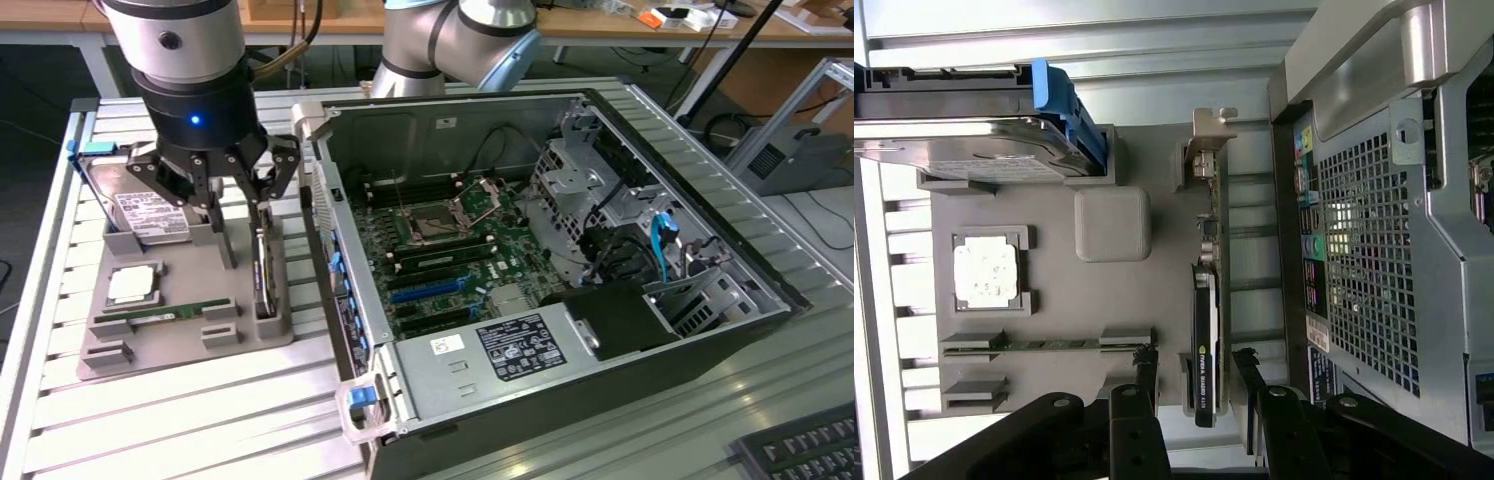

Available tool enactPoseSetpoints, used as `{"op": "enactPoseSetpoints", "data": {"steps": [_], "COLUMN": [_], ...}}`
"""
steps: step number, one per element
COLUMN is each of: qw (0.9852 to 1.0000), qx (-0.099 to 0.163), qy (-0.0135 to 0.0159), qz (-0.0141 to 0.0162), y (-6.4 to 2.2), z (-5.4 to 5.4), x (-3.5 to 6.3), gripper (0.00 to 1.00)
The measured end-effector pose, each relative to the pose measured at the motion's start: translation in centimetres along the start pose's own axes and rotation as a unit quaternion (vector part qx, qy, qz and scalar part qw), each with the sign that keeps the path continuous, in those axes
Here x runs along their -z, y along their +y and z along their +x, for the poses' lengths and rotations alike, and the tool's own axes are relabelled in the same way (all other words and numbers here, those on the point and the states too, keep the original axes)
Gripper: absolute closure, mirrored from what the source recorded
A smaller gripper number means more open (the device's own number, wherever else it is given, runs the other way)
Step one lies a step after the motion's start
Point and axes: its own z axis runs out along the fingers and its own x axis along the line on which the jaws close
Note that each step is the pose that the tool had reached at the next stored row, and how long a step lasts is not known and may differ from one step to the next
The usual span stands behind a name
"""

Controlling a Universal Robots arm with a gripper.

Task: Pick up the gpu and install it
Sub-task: 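Pick up the gpu and move the gpu toward the slot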

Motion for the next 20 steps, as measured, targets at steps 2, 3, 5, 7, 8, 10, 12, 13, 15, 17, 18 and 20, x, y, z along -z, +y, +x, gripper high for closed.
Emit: {"op": "enactPoseSetpoints", "data": {"steps": [2, 3, 5, 7, 8, 10, 12, 13, 15, 17, 18, 20], "qw": [1.0000, 1.0000, 1.0000, 1.0000, 1.0000, 1.0000, 1.0000, 1.0000, 1.0000, 1.0000, 1.0000, 1.0000], "qx": [0.000, 0.000, 0.000, 0.000, 0.000, 0.000, 0.000, 0.000, 0.000, 0.000, 0.000, 0.000], "qy": [0.0000, 0.0000, 0.0000, 0.0000, 0.0000, 0.0000, 0.0000, -0.0001, -0.0001, -0.0001, -0.0001, -0.0001], "qz": [0.0000, 0.0001, 0.0001, 0.0002, 0.0003, 0.0003, 0.0005, 0.0005, 0.0007, 0.0007, 0.0008, 0.0010], "y": [0.00, 0.00, -0.01, -0.01, 0.00, -0.01, -0.01, -0.01, -0.02, -0.02, -0.02, -0.02], "z": [0.00, 0.00, 0.00, 0.01, 0.01, 0.01, 0.01, 0.01, 0.01, 0.01, 0.01, 0.01], "x": [-0.05, -0.08, -0.14, -0.20, -0.22, -0.29, -0.35, -0.38, -0.44, -0.49, -0.52, -0.57], "gripper": [0.58, 0.58, 0.58, 0.58, 0.58, 0.58, 0.58, 0.58, 0.58, 0.58, 0.58, 0.58]}}
